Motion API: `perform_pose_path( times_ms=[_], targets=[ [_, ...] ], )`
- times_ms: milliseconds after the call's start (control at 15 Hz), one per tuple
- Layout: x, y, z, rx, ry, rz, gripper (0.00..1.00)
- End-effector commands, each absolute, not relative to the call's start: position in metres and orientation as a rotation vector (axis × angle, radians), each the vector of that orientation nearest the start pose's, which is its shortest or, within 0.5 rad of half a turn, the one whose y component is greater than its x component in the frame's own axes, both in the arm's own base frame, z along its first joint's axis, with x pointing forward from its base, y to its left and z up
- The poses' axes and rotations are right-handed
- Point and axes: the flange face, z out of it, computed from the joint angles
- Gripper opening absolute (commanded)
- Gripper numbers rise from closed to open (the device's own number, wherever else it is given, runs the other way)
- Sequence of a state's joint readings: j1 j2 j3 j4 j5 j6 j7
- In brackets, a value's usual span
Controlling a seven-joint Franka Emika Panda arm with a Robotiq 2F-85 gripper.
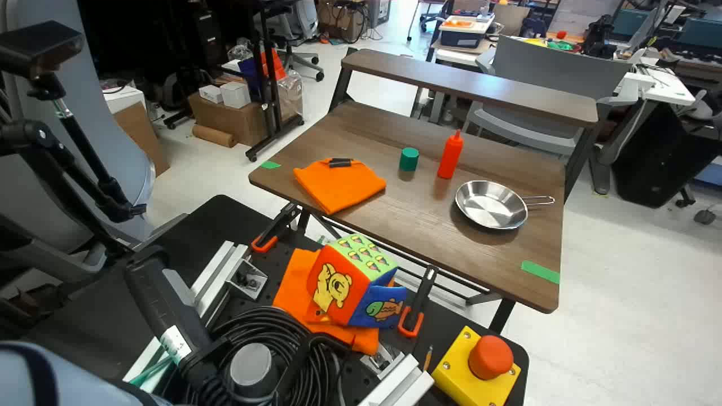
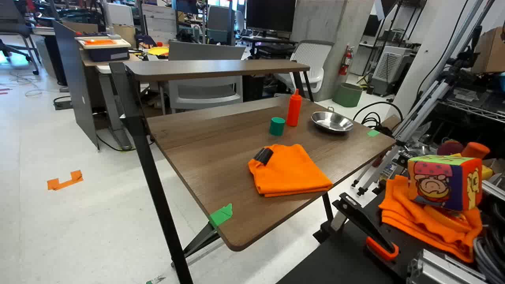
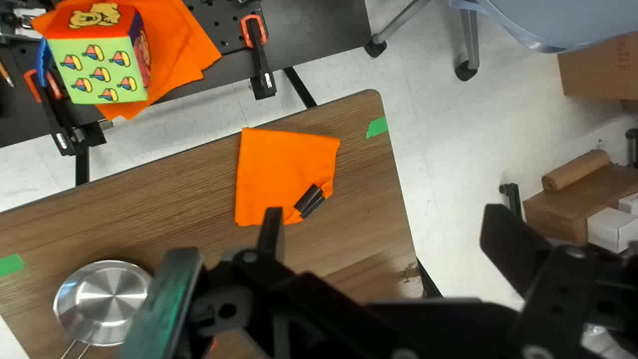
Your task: Slide the orange cloth to the right
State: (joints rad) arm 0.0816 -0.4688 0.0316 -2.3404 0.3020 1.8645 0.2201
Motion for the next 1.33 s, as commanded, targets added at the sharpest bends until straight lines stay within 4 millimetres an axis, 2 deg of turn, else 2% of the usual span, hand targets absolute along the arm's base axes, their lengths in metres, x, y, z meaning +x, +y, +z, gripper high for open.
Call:
perform_pose_path(
  times_ms=[0, 733, 1000, 1267],
  targets=[
    [0.405, 0.07, 0.513, -2.857, 0.286, 0.075, 1.0],
    [0.405, 0.07, 0.513, -2.857, 0.285, 0.075, 1.0],
    [0.419, 0.084, 0.497, -2.884, 0.287, 0.099, 1.0],
    [0.443, 0.101, 0.458, -2.936, 0.264, 0.157, 1.0]
  ],
)
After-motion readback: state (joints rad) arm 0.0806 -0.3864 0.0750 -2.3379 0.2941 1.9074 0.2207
